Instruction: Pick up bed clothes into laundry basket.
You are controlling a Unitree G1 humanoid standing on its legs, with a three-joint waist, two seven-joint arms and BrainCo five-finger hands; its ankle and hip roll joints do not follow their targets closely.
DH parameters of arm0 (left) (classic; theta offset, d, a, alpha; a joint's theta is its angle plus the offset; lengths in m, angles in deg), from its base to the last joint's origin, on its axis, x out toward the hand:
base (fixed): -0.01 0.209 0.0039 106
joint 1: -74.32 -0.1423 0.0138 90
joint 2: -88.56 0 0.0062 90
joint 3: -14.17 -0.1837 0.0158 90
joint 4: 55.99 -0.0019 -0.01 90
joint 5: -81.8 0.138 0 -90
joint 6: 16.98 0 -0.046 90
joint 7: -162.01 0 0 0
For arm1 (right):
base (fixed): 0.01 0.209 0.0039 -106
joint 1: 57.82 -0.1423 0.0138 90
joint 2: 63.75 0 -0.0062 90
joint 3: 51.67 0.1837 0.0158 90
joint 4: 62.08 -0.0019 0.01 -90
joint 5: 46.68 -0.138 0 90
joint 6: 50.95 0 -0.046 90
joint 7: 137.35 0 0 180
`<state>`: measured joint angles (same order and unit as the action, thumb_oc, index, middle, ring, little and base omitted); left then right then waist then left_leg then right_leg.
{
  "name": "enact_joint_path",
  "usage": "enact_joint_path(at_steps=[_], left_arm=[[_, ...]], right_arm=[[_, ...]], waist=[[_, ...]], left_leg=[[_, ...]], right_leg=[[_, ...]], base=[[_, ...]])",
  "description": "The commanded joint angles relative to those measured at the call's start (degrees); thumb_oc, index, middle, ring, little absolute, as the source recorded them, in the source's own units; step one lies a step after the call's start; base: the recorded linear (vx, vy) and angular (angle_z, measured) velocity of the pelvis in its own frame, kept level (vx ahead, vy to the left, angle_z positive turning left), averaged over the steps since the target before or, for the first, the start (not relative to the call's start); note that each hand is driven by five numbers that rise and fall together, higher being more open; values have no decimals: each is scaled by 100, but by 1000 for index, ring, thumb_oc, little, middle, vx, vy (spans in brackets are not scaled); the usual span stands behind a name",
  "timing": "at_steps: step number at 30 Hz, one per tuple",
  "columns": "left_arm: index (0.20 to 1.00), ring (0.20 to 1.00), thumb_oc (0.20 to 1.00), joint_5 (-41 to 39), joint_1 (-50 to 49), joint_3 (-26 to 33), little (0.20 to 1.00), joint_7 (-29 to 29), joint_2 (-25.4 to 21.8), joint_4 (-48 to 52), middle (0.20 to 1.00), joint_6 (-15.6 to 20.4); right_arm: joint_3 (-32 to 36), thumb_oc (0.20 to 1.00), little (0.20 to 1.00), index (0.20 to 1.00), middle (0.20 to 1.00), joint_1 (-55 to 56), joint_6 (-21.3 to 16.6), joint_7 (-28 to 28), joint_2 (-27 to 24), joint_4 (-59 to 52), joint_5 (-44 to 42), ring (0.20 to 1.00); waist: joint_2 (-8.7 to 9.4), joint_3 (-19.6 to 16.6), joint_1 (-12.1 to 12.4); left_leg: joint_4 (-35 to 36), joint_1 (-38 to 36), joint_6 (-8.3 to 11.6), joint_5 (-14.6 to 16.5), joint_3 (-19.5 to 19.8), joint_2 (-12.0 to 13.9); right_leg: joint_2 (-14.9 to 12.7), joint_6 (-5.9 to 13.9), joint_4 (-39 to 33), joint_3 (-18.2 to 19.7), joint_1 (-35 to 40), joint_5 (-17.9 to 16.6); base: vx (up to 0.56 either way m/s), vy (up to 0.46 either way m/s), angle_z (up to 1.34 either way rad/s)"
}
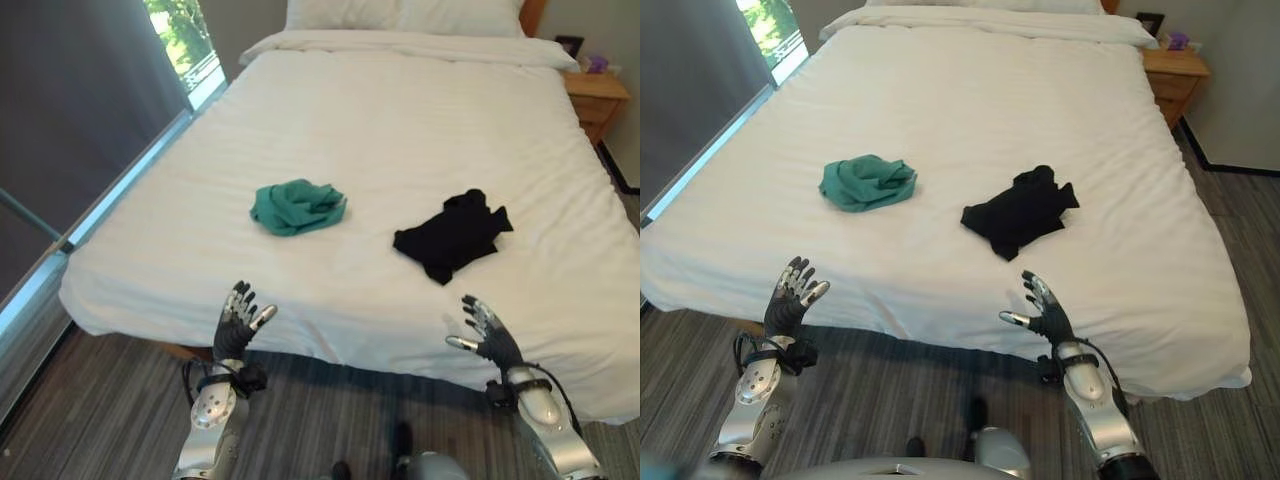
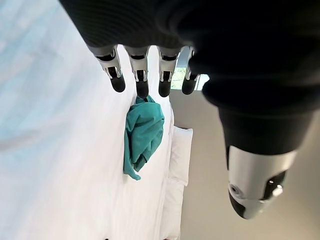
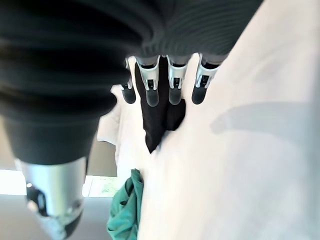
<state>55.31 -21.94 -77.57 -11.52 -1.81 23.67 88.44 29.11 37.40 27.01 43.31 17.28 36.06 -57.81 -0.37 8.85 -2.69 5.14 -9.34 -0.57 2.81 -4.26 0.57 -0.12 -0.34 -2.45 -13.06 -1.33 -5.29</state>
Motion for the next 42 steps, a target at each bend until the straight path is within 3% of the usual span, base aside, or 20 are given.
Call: enact_joint_path(at_steps=[1, 3, 4, 5, 6, 7, 8, 9, 10, 11, 12, 15, 18, 27, 30, 31, 34, 36, 39, 42], left_arm=[[1000, 1000, 1000, 209, 305, 142, 1000, 115, -264, -73, 1000, 90], [1000, 1000, 1000, 413, 470, 168, 1000, 162, -389, -107, 1000, 31], [1000, 1000, 1000, 511, 721, 175, 1000, 213, -524, -124, 1000, 54], [1000, 1000, 1000, 512, 735, 172, 1000, 215, -527, -131, 1000, 55], [1000, 1000, 1000, 594, 961, 179, 1000, 273, -630, -161, 1000, 69], [1000, 1000, 1000, 650, 1184, 236, 1000, 411, -727, -164, 1000, 97], [1000, 1000, 1000, 652, 1189, 235, 1000, 414, -727, -167, 1000, 97], [1000, 1000, 1000, 708, 1261, 331, 1000, 478, -809, -171, 1000, 113], [1000, 1000, 1000, 798, 1383, 447, 1000, 573, -964, -205, 1000, 106], [1000, 1000, 1000, 798, 1385, 444, 1000, 574, -967, -209, 1000, 108], [1000, 1000, 1000, 882, 1516, 508, 1000, 699, -1164, -270, 1000, 123], [1000, 1000, 1000, 970, 1617, 683, 1000, 854, -1335, -319, 1000, 141], [1000, 1000, 1000, 1088, 1782, 691, 1000, 942, -1406, -457, 1000, 121], [1000, 1000, 1000, 1232, 2074, 863, 1000, 1096, -2055, -742, 1000, 94], [1000, 1000, 1000, 1461, 2250, 831, 1000, 1180, -2213, -817, 1000, 11], [1000, 1000, 1000, 1540, 2399, 793, 1000, 1237, -2348, -922, 1000, 8], [1000, 1000, 1000, 1806, 2647, 663, 1000, 1314, -2543, -1033, 1000, -71], [1000, 1000, 1000, 2344, 3088, 423, 1000, 1333, -2979, -1519, 1000, -204], [1000, 1000, 1000, 2764, 3723, 35, 1000, 1278, -3469, -2282, 1000, -341], [1000, 1000, 1000, 3037, 4471, -602, 1000, 1217, -3613, -3054, 1000, -542]], right_arm=[[76, 1000, 1000, 1000, 1000, -39, -211, 65, -79, -29, 104, 1000], [146, 1000, 1000, 1000, 1000, 36, -173, 72, -52, 53, 3, 1000], [168, 1000, 1000, 1000, 1000, 102, -172, 16, -119, 59, -52, 1000], [173, 1000, 1000, 1000, 1000, 94, -173, 15, -116, 61, -53, 1000], [167, 1000, 1000, 1000, 1000, 95, -173, -17, -190, 73, -75, 1000], [133, 1000, 1000, 1000, 1000, 88, -138, -76, -293, 65, -109, 1000], [134, 1000, 1000, 1000, 1000, 85, -137, -77, -292, 64, -110, 1000], [123, 1000, 1000, 1000, 1000, 98, -126, -129, -330, 23, -96, 1000], [200, 1000, 1000, 1000, 1000, 197, -140, -142, -375, -32, -68, 1000], [201, 1000, 1000, 1000, 1000, 200, -138, -142, -373, -35, -68, 1000], [298, 1000, 1000, 1000, 1000, 270, -179, -98, -385, -27, -105, 1000], [327, 1000, 1000, 1000, 1000, 370, -200, -160, -413, -77, -37, 1000], [372, 1000, 1000, 1000, 1000, 442, -177, -138, -338, -10, 17, 1000], [92, 1000, 1000, 1000, 1000, 392, -115, -308, -62, 71, 40, 1000], [54, 1000, 1000, 1000, 1000, 444, -115, -334, 11, 84, 55, 1000], [48, 1000, 1000, 1000, 1000, 501, -115, -366, 30, 40, 42, 1000], [25, 1000, 1000, 1000, 1000, 580, -116, -387, 48, 37, 47, 1000], [-28, 1000, 1000, 1000, 1000, 752, -132, -508, 48, 29, -35, 1000], [-120, 1000, 1000, 1000, 1000, 807, -176, -617, 6, 51, -132, 1000], [-307, 1000, 1000, 1000, 1000, 894, -145, -727, -114, 1, -148, 1000]], waist=[[182, -238, -47], [201, -158, -111], [279, 13, -131], [274, 12, -146], [311, 154, -133], [347, 244, -103], [348, 246, -107], [351, 200, -144], [366, 113, -192], [373, 119, -177], [282, 23, -178], [151, -69, -216], [88, -130, -284], [160, -152, -247], [159, -62, -268], [142, 53, -358], [87, 156, -439], [88, 144, -601], [193, 179, -703], [294, 106, -769]], left_leg=[[-14, 25, 189, -209, -129, 23], [-426, 140, 281, -156, -110, 88], [-1446, 622, 516, -350, -92, 111], [-1542, 688, 522, -310, -69, 122], [-2218, 1058, 706, -523, 61, 98], [-2491, 1329, 795, -613, 353, 36], [-2501, 1336, 793, -608, 356, 34], [-2219, 1336, 717, -551, 273, 185], [-1597, 1248, 653, -506, -32, 576], [-1563, 1214, 654, -515, -49, 573], [-820, 1166, 641, -722, -99, 751], [-356, 950, 699, -817, 70, 735], [-128, 722, 704, -814, -151, 695], [-16, 479, 334, -400, -607, 285], [-14, 418, 202, -308, -696, 151], [-14, 350, 150, -263, -676, 93], [-14, 313, 136, -243, -662, 108], [-14, 220, 167, -139, -650, 72], [-14, 167, 209, -79, -633, 43], [-14, 204, 237, -109, -587, 39]], right_leg=[[-435, 649, 176, 482, 328, 272], [-430, 577, 176, 506, 392, 360], [-486, 484, 157, 514, 476, 384], [-478, 479, 160, 495, 462, 383], [-511, 417, 229, 492, 452, 401], [-564, 381, 259, 560, 469, 430], [-566, 383, 261, 556, 468, 434], [-603, 414, 217, 576, 507, 460], [-706, 519, 149, 556, 593, 495], [-710, 520, 145, 569, 604, 498], [-704, 606, 105, 572, 675, 564], [-691, 650, 67, 676, 747, 656], [-755, 703, 13, 701, 800, 617], [-1167, 1094, 143, 1183, 512, 341], [-1251, 1248, 892, 1389, 130, 128], [-1249, 1277, 1319, 1526, -117, -204], [-1168, 1259, 1799, 1687, -402, -244], [-917, 1184, 1407, 1773, -602, -102], [-818, 1152, 593, 1544, -806, -290], [-798, 1179, 313, 1691, -513, -286]], base=[[76, -119, -4], [-3, -109, 1], [-58, -69, 6], [-110, -100, 8], [-55, -30, 13], [-47, -27, 23], [62, 37, 17], [167, 96, -2], [172, 95, -15], [266, 154, -19], [159, 88, -30], [183, 120, -28], [154, 159, -26], [100, 223, -22], [39, 205, -18], [5, 123, -5], [38, 185, -7], [129, 83, 7], [83, -17, -4], [55, -33, 24]])
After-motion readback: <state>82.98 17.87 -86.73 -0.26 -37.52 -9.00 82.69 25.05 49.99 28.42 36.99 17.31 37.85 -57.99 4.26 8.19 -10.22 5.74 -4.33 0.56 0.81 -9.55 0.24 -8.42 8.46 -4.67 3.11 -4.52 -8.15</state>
